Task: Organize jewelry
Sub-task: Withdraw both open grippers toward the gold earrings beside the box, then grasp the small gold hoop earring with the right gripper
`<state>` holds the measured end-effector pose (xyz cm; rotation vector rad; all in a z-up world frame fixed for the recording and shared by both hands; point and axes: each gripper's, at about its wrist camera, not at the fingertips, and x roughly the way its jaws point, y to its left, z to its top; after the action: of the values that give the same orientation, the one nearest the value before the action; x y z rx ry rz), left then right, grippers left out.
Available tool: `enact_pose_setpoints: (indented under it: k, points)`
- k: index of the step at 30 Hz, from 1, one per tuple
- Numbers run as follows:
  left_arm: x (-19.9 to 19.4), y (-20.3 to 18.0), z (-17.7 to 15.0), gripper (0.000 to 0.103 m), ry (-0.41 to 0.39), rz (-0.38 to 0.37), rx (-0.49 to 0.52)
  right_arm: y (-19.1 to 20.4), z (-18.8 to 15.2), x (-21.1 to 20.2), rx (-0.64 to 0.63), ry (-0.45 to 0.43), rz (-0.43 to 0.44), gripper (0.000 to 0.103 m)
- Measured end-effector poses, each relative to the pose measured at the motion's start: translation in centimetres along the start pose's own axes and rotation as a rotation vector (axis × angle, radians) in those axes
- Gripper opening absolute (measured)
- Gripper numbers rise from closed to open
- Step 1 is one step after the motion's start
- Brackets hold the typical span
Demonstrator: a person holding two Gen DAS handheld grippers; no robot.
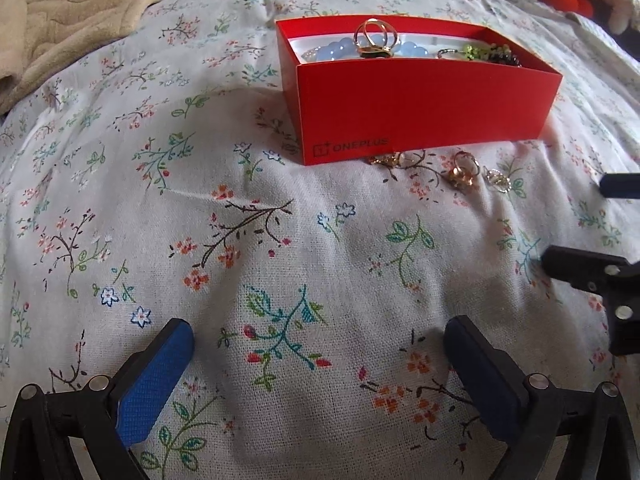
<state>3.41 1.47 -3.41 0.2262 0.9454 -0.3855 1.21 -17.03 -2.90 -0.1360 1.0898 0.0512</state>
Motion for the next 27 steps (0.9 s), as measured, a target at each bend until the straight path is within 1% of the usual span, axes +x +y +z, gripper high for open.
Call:
enact_pose_setpoints:
  k: [7, 9, 11, 14, 16, 19, 23, 27]
  points:
    - [-0.2, 0.8, 0.1, 0.103, 0.015, -0.003, -0.034, 0.5, 1.6, 0.6, -0.012, -0.026, 0.017, 0.102]
    - [-0.4, 1.1, 0.2, 0.102, 0.012, -0.007, -0.04, 0.6, 1.9, 0.6, -0.011, -0.032, 0.021, 0.1]
    - [-0.7, 1.3, 0.2, 0.102, 0.005, -0.007, -0.049, 1.0, 1.9, 0.5, -0.014, -0.041, 0.026, 0.096]
    - [-0.8, 1.8, 0.3, 0.102, 0.01, -0.015, -0.069, 1.4, 2.4, 0.4, -0.026, -0.054, 0.041, 0.087]
    - [-0.8, 2.1, 0.3, 0.101, 0.014, -0.024, -0.086, 1.7, 2.6, 0.3, -0.041, -0.056, 0.06, 0.076]
    - [-0.8, 2.4, 0.3, 0.101, 0.016, -0.033, -0.103, 2.2, 2.9, 0.3, -0.06, -0.061, 0.071, 0.068]
    - [-0.6, 2.5, 0.4, 0.1, 0.018, -0.035, -0.108, 2.4, 3.2, 0.5, -0.072, -0.067, 0.084, 0.062]
    - [-0.5, 2.3, 0.5, 0.1, 0.019, -0.034, -0.104, 3.0, 3.7, 0.7, -0.094, -0.07, 0.098, 0.05]
